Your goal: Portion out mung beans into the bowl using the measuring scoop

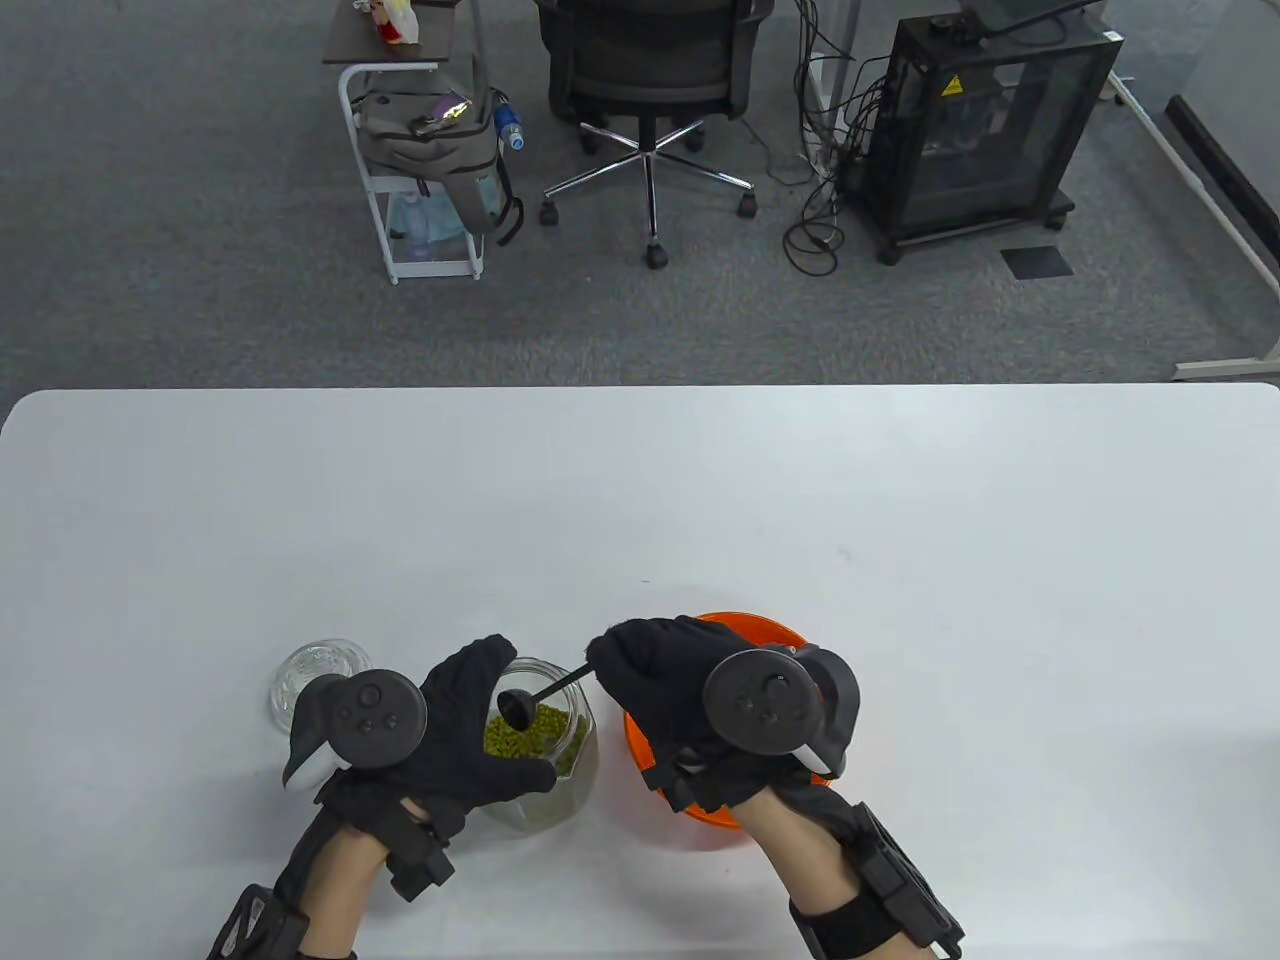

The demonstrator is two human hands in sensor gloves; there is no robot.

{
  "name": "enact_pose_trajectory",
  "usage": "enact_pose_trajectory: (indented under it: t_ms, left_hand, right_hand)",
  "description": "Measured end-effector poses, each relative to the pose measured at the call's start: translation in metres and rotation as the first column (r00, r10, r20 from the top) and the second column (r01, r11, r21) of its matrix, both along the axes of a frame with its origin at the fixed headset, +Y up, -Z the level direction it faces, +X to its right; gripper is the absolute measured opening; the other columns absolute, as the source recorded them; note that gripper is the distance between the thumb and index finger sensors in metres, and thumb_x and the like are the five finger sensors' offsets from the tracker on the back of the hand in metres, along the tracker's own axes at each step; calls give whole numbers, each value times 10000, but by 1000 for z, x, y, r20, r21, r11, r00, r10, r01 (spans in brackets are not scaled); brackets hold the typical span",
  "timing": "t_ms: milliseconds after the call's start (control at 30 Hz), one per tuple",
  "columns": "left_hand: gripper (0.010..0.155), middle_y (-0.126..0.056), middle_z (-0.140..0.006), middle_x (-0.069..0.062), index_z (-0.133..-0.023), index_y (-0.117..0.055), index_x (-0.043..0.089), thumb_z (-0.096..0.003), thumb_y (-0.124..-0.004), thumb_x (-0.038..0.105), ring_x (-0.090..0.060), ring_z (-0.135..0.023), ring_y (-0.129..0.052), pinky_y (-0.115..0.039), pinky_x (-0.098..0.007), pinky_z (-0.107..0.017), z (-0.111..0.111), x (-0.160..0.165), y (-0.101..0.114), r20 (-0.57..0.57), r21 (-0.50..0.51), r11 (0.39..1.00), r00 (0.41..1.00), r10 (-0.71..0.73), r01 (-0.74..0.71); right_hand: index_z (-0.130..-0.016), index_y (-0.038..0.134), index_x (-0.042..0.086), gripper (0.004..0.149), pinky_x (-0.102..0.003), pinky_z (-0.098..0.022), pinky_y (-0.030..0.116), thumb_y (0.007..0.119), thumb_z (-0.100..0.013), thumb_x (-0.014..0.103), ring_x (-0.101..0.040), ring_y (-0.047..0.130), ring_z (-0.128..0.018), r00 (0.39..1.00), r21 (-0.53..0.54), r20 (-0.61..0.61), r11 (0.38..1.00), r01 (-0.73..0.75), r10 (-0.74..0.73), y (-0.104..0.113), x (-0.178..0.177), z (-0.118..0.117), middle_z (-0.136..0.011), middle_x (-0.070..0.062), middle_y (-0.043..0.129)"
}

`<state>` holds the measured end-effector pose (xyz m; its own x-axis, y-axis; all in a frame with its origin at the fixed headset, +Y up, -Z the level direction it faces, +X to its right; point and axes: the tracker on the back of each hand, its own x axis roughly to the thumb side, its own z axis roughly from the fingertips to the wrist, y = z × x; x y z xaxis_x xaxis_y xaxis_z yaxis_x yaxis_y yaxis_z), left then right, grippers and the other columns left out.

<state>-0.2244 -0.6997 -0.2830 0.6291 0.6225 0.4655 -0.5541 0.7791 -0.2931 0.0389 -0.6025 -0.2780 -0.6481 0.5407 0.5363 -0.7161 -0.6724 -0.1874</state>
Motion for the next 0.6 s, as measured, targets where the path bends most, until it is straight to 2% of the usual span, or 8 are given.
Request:
enact_pose_trajectory:
  t_ms: [433,600]
  left_hand:
    - [1243,-374,-1140,-322,-1101,-270,-4,-392,-871,821,-613,-1031,-540,-530,-736,-725,0,0,0,0,-2,1000,1000,2,-2]
    - [1242,-375,-1140,-323,-1101,-269,-4,-394,-870,822,-613,-1032,-540,-530,-736,-726,0,0,0,0,-1,1000,1000,2,-2]
  right_hand:
    - [-603,1002,108,436,-359,-167,879,843,-463,490,-228,1024,-178,996,-70,-22,994,-83,81,-26,-27,-12,-378,-81,1086]
    - [-605,997,92,440,-355,-163,879,836,-470,478,-223,1024,-170,997,-230,-74,973,-5,-13,-32,-25,-18,-373,-86,1084]
